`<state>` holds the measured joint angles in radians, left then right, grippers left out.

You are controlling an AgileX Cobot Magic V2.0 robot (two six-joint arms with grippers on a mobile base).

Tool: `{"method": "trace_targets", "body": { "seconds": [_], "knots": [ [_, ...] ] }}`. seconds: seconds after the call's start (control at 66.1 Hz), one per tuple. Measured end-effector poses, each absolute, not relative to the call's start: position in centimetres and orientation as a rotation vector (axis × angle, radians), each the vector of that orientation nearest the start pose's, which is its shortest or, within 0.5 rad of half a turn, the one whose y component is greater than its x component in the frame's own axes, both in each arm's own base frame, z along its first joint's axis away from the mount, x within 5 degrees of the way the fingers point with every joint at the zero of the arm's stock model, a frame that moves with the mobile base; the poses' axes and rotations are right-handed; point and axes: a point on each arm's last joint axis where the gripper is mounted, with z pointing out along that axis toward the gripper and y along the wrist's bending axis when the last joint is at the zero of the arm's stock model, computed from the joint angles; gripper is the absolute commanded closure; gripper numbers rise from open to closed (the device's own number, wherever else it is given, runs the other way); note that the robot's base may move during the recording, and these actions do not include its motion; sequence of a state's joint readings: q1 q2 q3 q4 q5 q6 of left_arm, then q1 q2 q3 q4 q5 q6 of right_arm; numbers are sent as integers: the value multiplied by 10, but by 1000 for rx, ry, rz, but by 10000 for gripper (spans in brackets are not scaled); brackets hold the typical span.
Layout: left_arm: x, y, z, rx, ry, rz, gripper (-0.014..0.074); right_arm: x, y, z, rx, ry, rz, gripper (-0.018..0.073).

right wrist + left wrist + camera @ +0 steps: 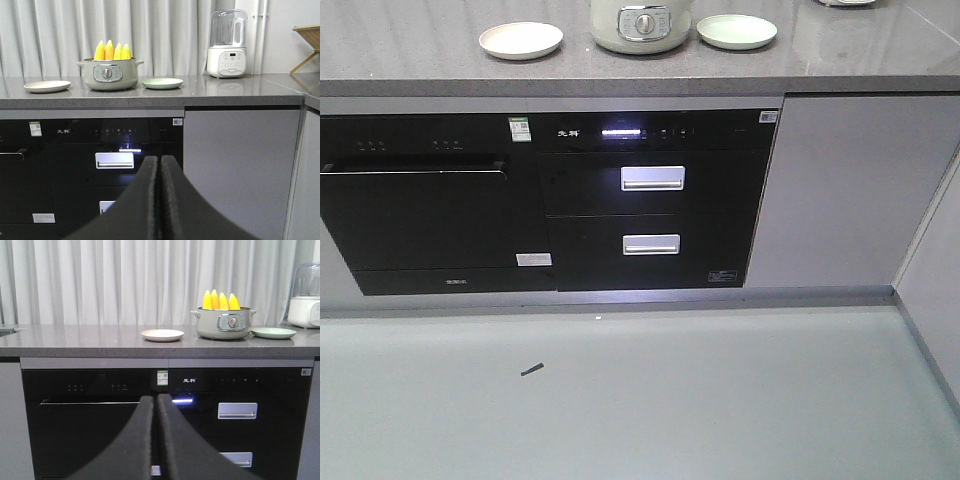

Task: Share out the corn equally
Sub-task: 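Drive closer and center the base in front of the corn pot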

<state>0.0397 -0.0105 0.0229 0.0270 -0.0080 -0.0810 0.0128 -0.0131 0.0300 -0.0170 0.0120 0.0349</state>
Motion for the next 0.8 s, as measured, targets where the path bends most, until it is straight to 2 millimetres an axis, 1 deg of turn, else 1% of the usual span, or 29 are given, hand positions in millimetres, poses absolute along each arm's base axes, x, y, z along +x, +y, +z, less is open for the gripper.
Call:
{"method": "trace_targets", "body": {
  "seconds": [0.802],
  "knots": [
    [56, 2, 207, -69, 1486, -12, 603, 57, 1, 203, 4, 1513, 25, 561]
  ]
}}
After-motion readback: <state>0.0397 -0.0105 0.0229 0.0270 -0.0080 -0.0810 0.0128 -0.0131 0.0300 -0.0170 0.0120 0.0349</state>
